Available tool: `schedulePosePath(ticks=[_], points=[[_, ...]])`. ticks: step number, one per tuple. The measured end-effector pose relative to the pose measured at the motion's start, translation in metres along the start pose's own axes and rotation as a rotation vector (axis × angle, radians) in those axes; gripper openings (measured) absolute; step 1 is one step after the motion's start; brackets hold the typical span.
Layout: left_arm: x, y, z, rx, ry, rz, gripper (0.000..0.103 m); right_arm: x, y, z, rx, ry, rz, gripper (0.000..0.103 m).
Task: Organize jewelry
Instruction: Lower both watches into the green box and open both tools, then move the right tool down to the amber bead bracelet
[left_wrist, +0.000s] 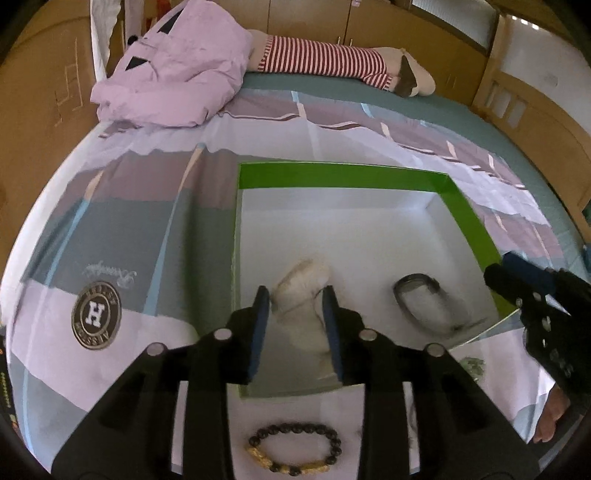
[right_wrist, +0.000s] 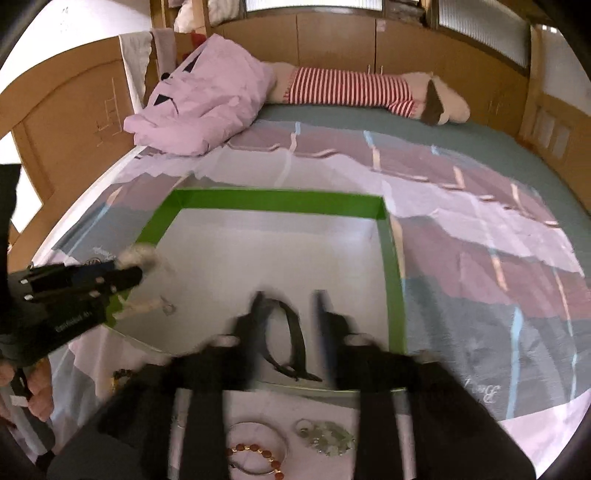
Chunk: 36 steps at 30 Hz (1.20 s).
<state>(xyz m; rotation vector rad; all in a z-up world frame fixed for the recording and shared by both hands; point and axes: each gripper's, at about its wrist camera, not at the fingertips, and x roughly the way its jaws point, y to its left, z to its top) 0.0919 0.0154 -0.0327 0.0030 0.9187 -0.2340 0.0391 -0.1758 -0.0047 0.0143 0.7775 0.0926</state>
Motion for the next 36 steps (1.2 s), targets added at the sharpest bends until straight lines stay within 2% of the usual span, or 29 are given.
schedulePosePath(ticks=[3, 6, 7, 10, 20, 36], points=[[-0.017, -0.003, -0.004, 0.010, -0.025, -0.004, 0.040, -0.014, 0.004, -0.003, -0.023, -0.022, -0.025, 0.056], [-0.038, -0.005, -0.013, 0.024, -0.054, -0.003, 0.053, -0.032, 0.007, -0.013, -0.030, -0.037, -0.031, 0.071], [-0.044, -0.005, -0.018, 0.027, -0.057, -0.004, 0.053, -0.037, 0.008, -0.016, -0.030, -0.040, -0.032, 0.077], [-0.056, -0.006, -0.033, 0.041, -0.043, -0.019, 0.056, -0.047, 0.012, -0.023, -0.046, -0.040, -0.029, 0.080], [-0.054, -0.022, -0.054, 0.122, -0.015, -0.018, 0.060, -0.055, 0.016, -0.029, -0.040, -0.006, -0.007, 0.081], [-0.044, -0.028, -0.058, 0.129, 0.023, -0.019, 0.064, -0.054, 0.019, -0.035, -0.060, 0.015, -0.016, 0.083]])
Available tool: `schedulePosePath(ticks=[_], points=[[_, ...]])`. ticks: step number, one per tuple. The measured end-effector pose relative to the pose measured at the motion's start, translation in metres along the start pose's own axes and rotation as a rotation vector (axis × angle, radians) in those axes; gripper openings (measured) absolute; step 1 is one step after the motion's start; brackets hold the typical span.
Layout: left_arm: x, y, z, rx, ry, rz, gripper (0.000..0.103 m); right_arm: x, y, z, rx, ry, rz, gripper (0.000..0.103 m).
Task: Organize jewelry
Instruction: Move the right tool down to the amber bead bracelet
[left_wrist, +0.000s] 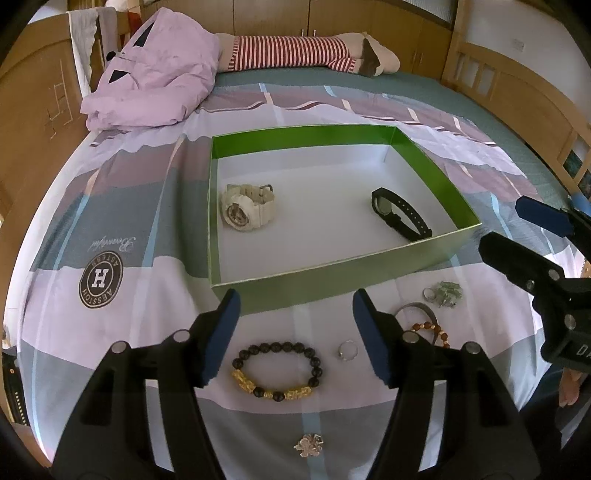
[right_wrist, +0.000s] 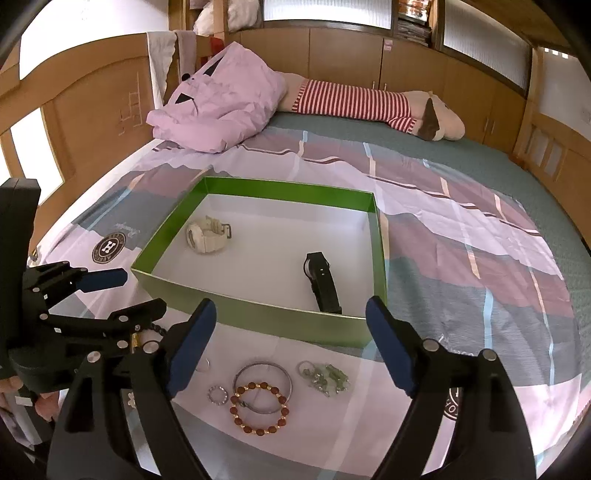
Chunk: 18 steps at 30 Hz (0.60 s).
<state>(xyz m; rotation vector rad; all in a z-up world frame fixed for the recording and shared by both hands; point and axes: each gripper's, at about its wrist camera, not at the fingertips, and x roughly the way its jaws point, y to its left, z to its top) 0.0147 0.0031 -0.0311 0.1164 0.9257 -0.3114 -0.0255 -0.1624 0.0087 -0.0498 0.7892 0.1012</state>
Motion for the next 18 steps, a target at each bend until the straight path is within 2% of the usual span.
schedulePosePath(ticks=[5, 8, 11, 16, 18], points=[[0.000, 0.000, 0.000, -0.002, 0.002, 0.003, 0.068, 0.004, -0.003, -0.004, -0.013, 0.030, 0.013, 0.083], [0.002, 0.007, -0.005, -0.028, 0.023, 0.011, 0.071, 0.017, -0.019, -0.012, 0.027, 0.123, 0.048, 0.083], [0.005, 0.016, -0.009, -0.063, 0.050, 0.011, 0.071, 0.034, -0.026, -0.027, 0.064, 0.243, 0.139, 0.083], [0.003, 0.009, -0.012, -0.030, 0.040, 0.012, 0.071, 0.057, 0.005, -0.050, -0.032, 0.364, 0.180, 0.069], [0.002, 0.005, -0.013, -0.013, 0.038, 0.009, 0.071, 0.066, 0.016, -0.058, -0.056, 0.396, 0.182, 0.069]])
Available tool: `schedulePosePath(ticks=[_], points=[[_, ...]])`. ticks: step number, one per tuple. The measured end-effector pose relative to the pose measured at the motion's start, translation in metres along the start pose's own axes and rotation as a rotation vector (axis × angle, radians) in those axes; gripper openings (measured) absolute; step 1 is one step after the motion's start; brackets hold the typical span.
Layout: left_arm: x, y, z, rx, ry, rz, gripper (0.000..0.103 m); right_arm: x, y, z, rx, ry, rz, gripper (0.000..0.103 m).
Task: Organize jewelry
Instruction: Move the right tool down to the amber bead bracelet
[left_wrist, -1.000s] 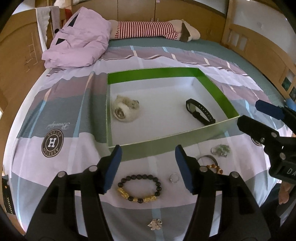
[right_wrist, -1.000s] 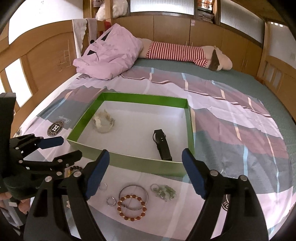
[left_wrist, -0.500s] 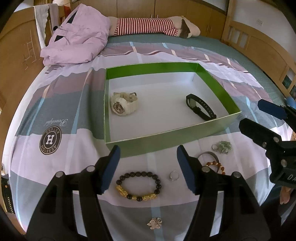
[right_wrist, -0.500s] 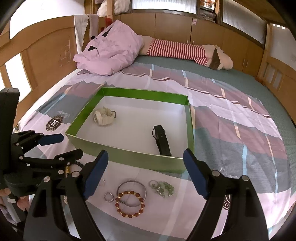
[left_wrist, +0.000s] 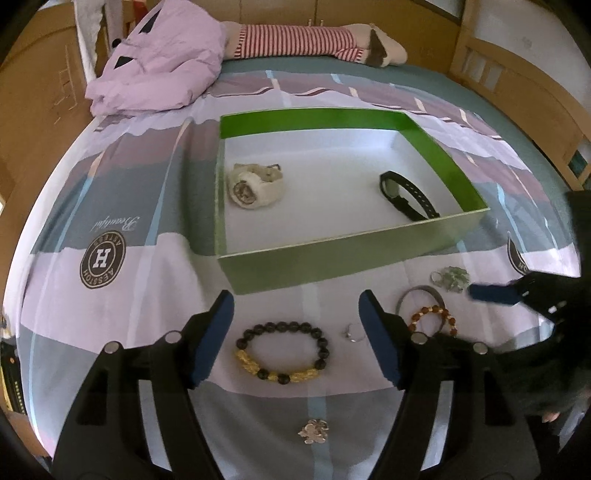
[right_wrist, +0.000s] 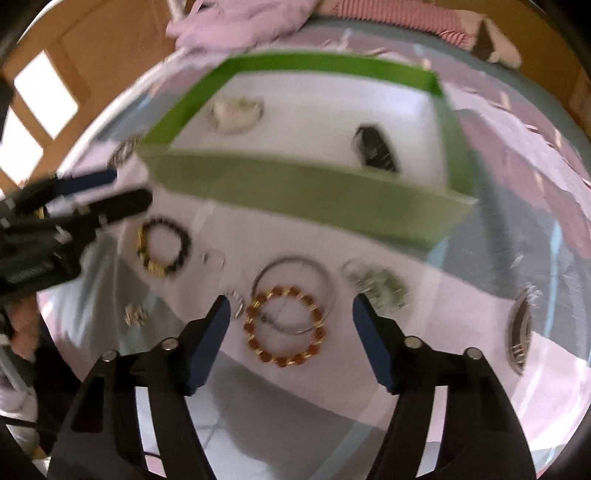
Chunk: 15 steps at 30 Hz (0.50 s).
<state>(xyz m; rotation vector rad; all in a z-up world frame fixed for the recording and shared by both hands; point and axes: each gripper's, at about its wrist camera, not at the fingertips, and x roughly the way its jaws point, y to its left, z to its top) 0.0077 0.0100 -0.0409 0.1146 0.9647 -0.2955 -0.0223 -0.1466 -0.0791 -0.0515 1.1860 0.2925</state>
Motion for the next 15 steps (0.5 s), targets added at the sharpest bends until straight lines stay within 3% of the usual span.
schedulePosePath(ticks=[2, 5, 6, 7, 15], points=[[0.000, -0.002, -0.002, 0.013, 0.000, 0.003, 0.071, 0.009, 0.006, -0.001, -0.020, 0.025, -0.011, 0.067], [0.000, -0.004, -0.002, 0.020, 0.000, 0.002, 0.071, 0.016, 0.008, -0.002, -0.042, 0.034, -0.086, 0.045], [-0.001, -0.004, -0.002, 0.020, 0.000, 0.002, 0.071, 0.015, 0.006, -0.001, -0.045, 0.032, -0.100, 0.023], [-0.001, -0.003, -0.003, 0.020, -0.001, 0.002, 0.071, 0.014, 0.002, 0.000, -0.036, 0.035, -0.108, 0.008], [-0.002, -0.004, -0.004, 0.028, -0.004, 0.004, 0.071, -0.011, -0.024, 0.005, 0.027, -0.055, -0.106, 0.007]])
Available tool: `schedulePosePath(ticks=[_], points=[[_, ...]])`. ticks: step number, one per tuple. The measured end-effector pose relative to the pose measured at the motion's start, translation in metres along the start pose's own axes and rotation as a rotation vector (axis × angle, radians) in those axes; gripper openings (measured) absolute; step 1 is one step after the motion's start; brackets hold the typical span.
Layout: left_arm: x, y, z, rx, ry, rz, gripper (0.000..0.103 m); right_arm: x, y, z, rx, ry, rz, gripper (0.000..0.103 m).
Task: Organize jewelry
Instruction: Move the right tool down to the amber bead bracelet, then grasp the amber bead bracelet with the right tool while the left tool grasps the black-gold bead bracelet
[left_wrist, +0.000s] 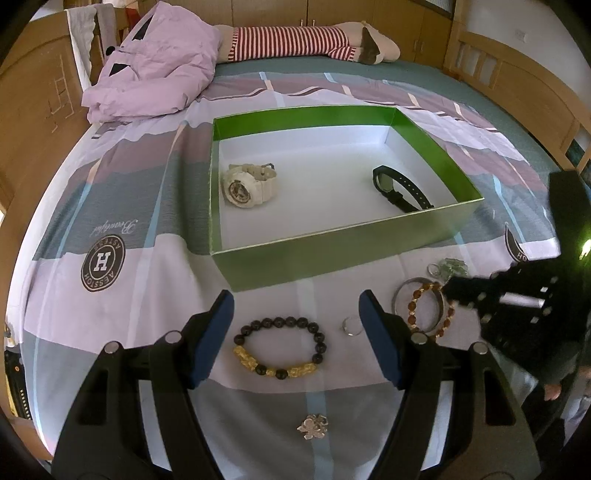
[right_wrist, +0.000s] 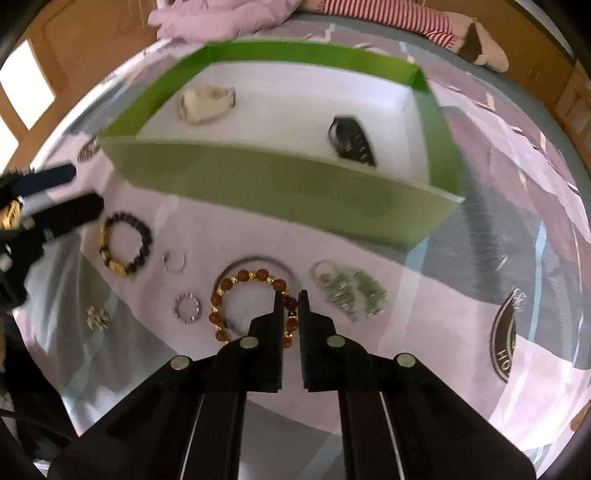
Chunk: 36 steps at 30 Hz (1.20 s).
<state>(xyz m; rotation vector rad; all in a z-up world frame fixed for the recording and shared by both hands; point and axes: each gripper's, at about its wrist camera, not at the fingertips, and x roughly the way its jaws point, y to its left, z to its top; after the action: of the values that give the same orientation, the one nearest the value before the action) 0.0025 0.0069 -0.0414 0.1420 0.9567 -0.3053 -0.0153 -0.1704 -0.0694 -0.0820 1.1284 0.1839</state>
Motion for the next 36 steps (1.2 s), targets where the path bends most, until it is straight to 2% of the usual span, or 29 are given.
schedulePosePath(ticks=[5, 8, 9, 10, 12, 14, 19, 22, 24, 26, 28, 29, 31, 32, 33, 35, 36], points=[[0.001, 0.000, -0.001, 0.009, 0.004, 0.003, 0.071, -0.023, -0.018, 0.009, 0.063, -0.101, 0.036, 0.007], [0.002, -0.002, -0.001, 0.013, 0.009, 0.006, 0.073, -0.022, -0.020, 0.012, 0.072, -0.097, 0.023, 0.007], [0.003, -0.002, -0.001, 0.014, 0.012, 0.008, 0.074, -0.019, -0.020, 0.010, 0.077, -0.084, 0.021, 0.013], [0.005, -0.002, -0.002, 0.016, 0.018, 0.013, 0.075, -0.013, -0.021, 0.010, 0.084, -0.060, 0.021, 0.030], [0.011, 0.000, -0.002, 0.015, 0.045, 0.042, 0.076, -0.005, -0.021, 0.010, 0.098, -0.035, 0.015, 0.049], [0.019, 0.009, -0.002, -0.012, 0.089, 0.079, 0.076, 0.004, -0.026, 0.008, 0.126, 0.000, -0.008, 0.049], [0.042, 0.044, -0.008, -0.146, 0.226, 0.092, 0.076, 0.018, -0.031, 0.004, 0.167, 0.064, 0.002, 0.049], [0.052, 0.048, -0.014, -0.158, 0.279, 0.092, 0.076, 0.020, -0.028, 0.003, 0.162, 0.076, 0.000, 0.050], [0.058, 0.044, -0.018, -0.147, 0.301, 0.059, 0.071, 0.018, -0.027, 0.003, 0.155, 0.068, -0.002, 0.055], [0.063, 0.035, -0.022, -0.149, 0.325, -0.056, 0.065, 0.016, -0.027, 0.004, 0.155, 0.060, -0.008, 0.059], [0.056, 0.027, -0.020, -0.125, 0.284, -0.111, 0.064, 0.013, -0.030, 0.004, 0.161, 0.054, -0.010, 0.059], [0.048, 0.025, -0.016, -0.121, 0.245, -0.177, 0.060, 0.011, -0.034, 0.004, 0.172, 0.048, -0.013, 0.059], [0.033, 0.029, -0.011, -0.164, 0.191, -0.322, 0.059, 0.010, -0.040, 0.004, 0.185, 0.041, -0.021, 0.059], [0.027, 0.033, -0.009, -0.181, 0.167, -0.331, 0.061, 0.009, -0.044, 0.003, 0.196, 0.039, -0.030, 0.059], [0.025, 0.036, -0.008, -0.184, 0.154, -0.291, 0.065, 0.010, -0.047, 0.003, 0.205, 0.040, -0.037, 0.059], [0.029, 0.044, -0.009, -0.184, 0.152, -0.170, 0.065, 0.013, -0.051, 0.000, 0.229, 0.051, -0.034, 0.059], [0.032, 0.047, -0.010, -0.189, 0.167, -0.142, 0.065, 0.014, -0.050, 0.000, 0.228, 0.058, -0.007, 0.059]])
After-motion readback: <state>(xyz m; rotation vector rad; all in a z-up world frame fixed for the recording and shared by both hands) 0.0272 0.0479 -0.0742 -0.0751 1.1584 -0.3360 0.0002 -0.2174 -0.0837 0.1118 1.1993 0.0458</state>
